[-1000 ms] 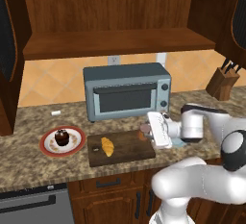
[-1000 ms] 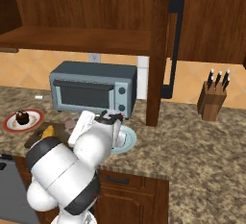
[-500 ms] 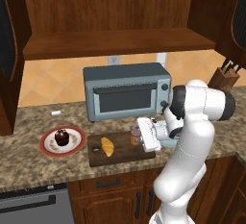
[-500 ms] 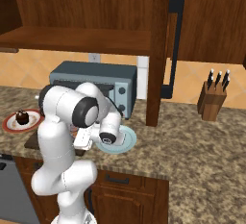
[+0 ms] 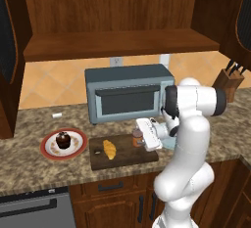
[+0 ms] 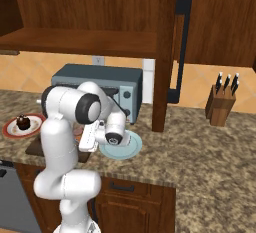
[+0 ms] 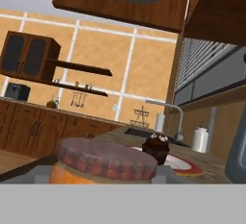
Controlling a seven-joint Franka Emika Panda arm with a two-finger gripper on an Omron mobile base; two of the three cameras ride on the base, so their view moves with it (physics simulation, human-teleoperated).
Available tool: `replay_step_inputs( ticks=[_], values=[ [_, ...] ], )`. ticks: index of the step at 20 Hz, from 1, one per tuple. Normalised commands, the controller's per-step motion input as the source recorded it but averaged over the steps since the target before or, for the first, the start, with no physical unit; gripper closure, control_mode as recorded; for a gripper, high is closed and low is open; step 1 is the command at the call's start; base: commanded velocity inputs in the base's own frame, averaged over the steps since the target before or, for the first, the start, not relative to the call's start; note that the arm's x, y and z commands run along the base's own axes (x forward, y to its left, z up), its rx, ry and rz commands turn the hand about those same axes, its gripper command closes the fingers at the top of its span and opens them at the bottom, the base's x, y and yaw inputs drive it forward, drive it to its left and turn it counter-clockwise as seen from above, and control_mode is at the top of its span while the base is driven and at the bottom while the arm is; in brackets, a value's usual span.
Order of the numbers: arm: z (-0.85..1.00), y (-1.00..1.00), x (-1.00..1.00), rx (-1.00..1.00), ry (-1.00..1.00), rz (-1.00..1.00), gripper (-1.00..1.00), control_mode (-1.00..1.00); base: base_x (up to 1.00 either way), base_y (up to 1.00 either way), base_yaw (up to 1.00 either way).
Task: From the different types of pastries on the counter, select a croissant and place it on the cutting board. Then retrieve a jar of jam from the cabinet and place it alongside the croissant on the cutting board.
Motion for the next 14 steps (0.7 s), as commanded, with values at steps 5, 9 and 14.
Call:
replay_step_inputs(
  ticks=[5,9,14],
  values=[
    [-0.59,0.07,-0.05,0.00,0.00,0.07,-1.00,-1.00,0.00,0.00,0.00],
    [-0.31,-0.03,-0.09,0.01,-0.04,0.03,-1.00,-1.00,0.00,0.00,0.00],
    [0.11,-0.09,-0.26,0.00,-0.01,-0.01,-1.00,-1.00,0.00,0.00,0.00]
  ],
)
